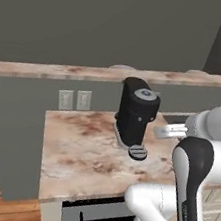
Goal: Navigate to the dishwasher.
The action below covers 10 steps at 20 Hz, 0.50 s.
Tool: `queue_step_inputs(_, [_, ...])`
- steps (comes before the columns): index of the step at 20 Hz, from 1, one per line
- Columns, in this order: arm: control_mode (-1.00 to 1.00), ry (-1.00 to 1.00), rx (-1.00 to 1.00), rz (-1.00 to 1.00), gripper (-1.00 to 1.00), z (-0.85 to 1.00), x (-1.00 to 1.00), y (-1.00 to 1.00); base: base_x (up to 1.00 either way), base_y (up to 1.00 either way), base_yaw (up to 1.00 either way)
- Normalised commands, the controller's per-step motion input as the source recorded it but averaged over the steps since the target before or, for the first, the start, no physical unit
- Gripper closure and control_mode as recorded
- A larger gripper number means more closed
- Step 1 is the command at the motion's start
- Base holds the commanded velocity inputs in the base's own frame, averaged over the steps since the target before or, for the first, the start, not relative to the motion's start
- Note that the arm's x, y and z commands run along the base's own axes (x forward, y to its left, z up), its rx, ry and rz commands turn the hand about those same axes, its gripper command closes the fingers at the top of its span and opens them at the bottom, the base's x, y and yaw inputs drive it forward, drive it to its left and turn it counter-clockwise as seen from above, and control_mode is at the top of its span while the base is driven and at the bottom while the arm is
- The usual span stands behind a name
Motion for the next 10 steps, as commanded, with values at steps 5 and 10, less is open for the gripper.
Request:
queue_step_inputs(5, [1.0, 0.0, 0.0, 0.0, -1.0, 0.0, 0.0, 0.0, 0.76, 0.22, -0.05])
queue_step_inputs(10, [1.0, 0.0, 0.0, 0.0, -1.0, 0.0, 0.0, 0.0, 0.39, 0.12, 0.11])
